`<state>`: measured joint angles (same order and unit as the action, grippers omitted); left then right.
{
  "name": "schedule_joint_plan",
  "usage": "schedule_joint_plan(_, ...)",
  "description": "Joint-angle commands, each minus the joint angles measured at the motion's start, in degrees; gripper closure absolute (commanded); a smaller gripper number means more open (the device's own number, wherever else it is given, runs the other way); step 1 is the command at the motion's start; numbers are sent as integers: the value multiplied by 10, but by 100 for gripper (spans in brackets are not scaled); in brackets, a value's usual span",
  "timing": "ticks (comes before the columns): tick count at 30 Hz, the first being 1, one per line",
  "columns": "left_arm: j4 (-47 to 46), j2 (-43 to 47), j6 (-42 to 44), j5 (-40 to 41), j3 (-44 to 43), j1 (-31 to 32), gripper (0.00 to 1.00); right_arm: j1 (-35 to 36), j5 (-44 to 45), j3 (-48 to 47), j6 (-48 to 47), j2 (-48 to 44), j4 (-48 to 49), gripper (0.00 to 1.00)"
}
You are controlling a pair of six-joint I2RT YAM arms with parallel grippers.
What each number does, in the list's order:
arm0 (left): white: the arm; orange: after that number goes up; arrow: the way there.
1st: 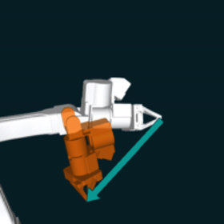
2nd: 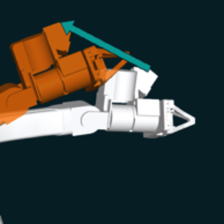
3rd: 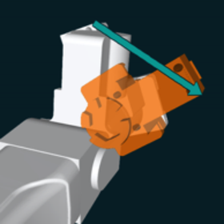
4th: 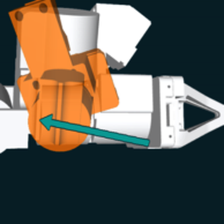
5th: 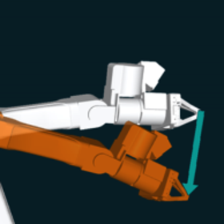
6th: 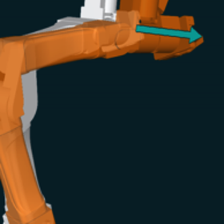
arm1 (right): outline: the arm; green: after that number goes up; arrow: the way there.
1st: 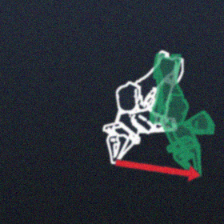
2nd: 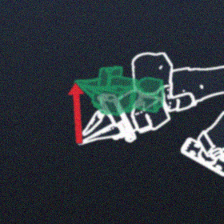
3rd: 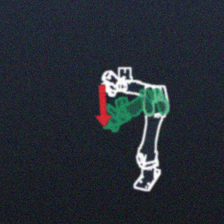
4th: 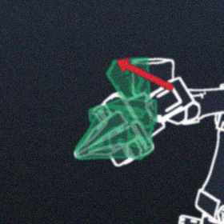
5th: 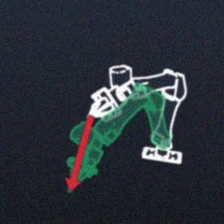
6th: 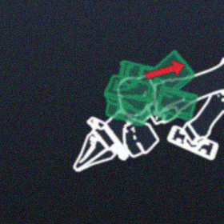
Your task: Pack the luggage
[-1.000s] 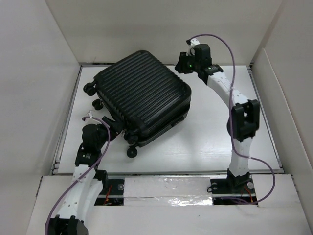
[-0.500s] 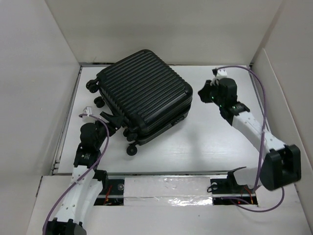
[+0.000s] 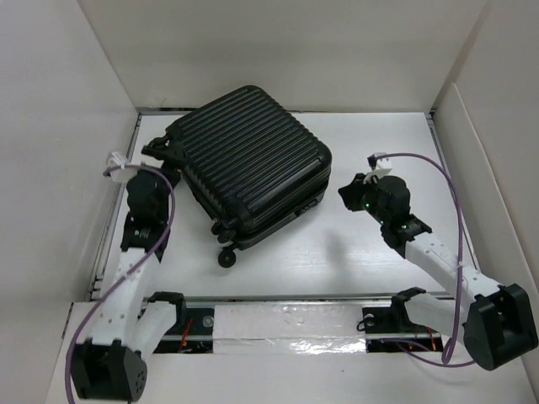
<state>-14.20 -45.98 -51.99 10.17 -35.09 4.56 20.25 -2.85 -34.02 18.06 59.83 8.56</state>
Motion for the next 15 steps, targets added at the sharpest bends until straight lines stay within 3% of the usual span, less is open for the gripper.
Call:
schedule_joint_plan(1,-26,-117,1,78,-119,-31,6,24,-4,-10,0,8,64,82)
schedule_joint_plan(3,-7,-175,38,60,-174,-57,7,31,1,-9,0,9,62,79)
schedule_joint_plan(5,35,-261,77,62,-285,-87,7,37,0,-1,-1,7,64,78)
schedule_joint_plan(6,57,-286,135,58,-318,-97,8,37,2,3,-2,6,64,78)
schedule_joint_plan(10,193,-474,218,-43,-550,-157,11,50,15,7,0,2,63,78)
schedule_joint_plan(15,315,-633,286,-136,-719,-171,14,80,59,-3,-2,16,58,78)
